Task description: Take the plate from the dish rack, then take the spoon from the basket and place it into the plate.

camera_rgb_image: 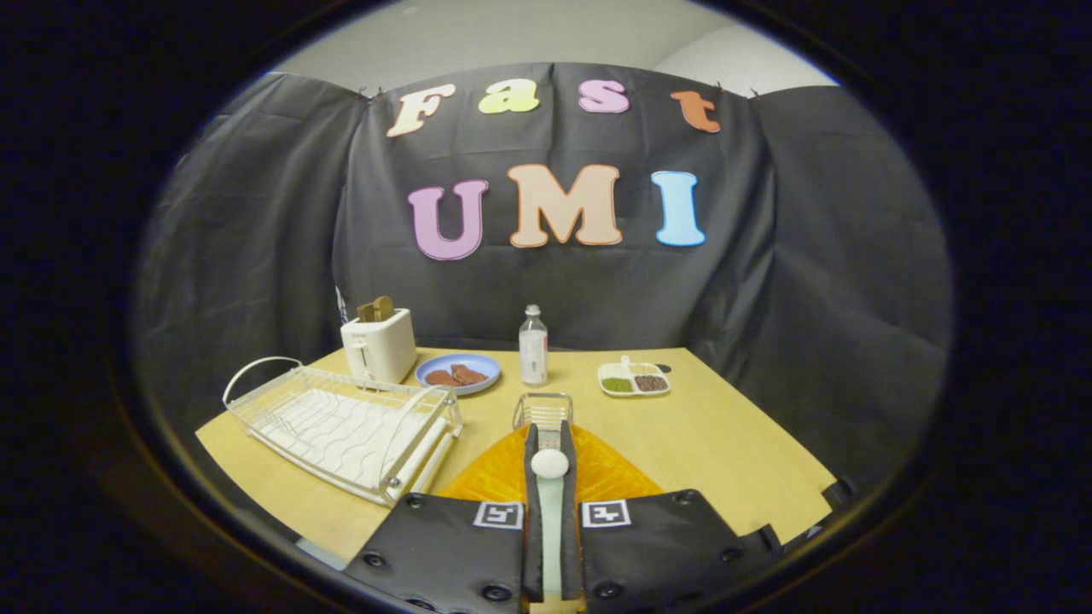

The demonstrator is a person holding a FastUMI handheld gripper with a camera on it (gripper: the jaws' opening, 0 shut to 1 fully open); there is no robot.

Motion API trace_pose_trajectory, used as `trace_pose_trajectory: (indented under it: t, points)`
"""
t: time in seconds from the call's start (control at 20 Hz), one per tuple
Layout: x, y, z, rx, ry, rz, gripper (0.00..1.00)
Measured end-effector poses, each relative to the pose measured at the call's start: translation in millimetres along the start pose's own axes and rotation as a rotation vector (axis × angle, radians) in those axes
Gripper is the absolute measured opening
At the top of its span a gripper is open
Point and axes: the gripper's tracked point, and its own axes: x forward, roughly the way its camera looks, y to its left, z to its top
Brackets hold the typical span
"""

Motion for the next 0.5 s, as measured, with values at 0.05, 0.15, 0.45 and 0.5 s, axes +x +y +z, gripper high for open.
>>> trace_pose_trajectory:
  t: [0.05, 0.15, 0.45, 0.5]
  points:
    - [-1, -1, -7, 0.004, 0.005, -0.013, 0.11]
    - [-1, -2, -21, 0.012, 0.016, -0.029, 0.11]
    - [11, -6, -63, 0.021, 0.055, -0.07, 0.11]
    - [12, -4, -69, 0.026, 0.063, -0.074, 0.11]
